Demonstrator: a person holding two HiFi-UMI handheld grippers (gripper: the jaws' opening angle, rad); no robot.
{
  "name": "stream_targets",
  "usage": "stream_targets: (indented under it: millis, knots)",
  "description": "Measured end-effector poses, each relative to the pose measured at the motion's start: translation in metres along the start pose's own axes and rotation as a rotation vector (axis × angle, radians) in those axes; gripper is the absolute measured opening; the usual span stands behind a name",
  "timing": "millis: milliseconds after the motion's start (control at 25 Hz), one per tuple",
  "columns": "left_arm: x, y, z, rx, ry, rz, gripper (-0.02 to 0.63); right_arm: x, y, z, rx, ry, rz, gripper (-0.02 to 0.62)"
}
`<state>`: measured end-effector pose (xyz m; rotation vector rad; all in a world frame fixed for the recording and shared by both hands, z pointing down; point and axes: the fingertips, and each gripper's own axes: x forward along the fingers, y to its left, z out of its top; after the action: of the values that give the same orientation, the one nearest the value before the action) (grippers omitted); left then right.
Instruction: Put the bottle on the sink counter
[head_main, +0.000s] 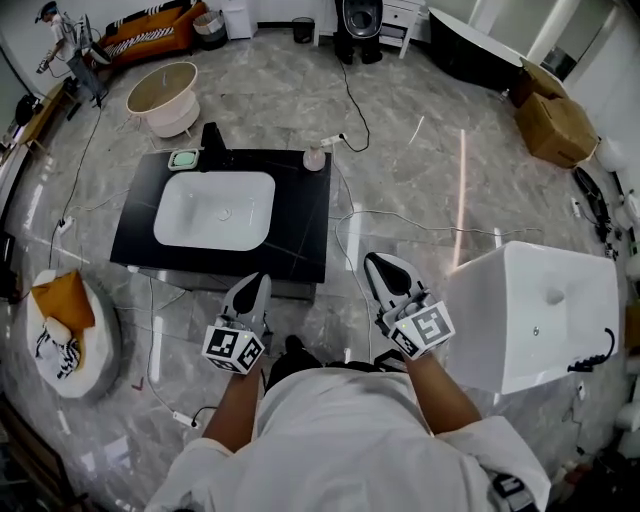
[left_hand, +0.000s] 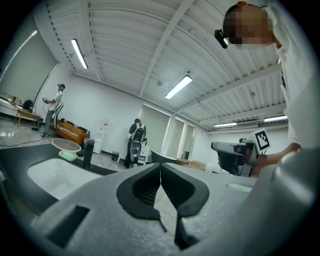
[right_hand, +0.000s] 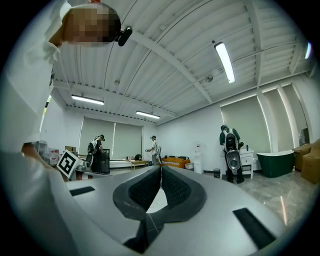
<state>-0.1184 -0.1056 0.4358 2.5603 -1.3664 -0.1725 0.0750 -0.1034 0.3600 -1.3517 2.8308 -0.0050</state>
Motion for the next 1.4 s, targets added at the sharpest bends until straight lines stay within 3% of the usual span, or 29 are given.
stream_targets:
  millis: [240, 520, 800, 1120, 1400]
  knots:
    - [-0.003, -0.077, -0.010, 0.030, -0.009, -0.038, 0.017, -0.082, -0.001, 0.001, 0.014, -0.032, 0.057, 0.020]
    - [-0.034, -0.161, -0.048, 0.049, 0.088, -0.088, 0.017, -0.160, -0.001, -0.050, 0.099, 0.027, 0.039, 0.020]
    - [-0.068, -0.164, -0.063, 0.027, 0.125, -0.062, 0.017, -0.178, 0.022, -0.074, 0.075, 0.047, 0.033, 0.015]
    - [-0.070, -0.180, -0.042, 0.046, 0.099, -0.170, 0.017, -0.188, 0.043, -0.077, 0.067, 0.108, 0.011, 0.014]
    - [-0.105, -0.157, -0.058, 0.016, 0.164, -0.204, 0.017, -0.168, 0.080, -0.075, 0.062, 0.100, 0.024, 0.014]
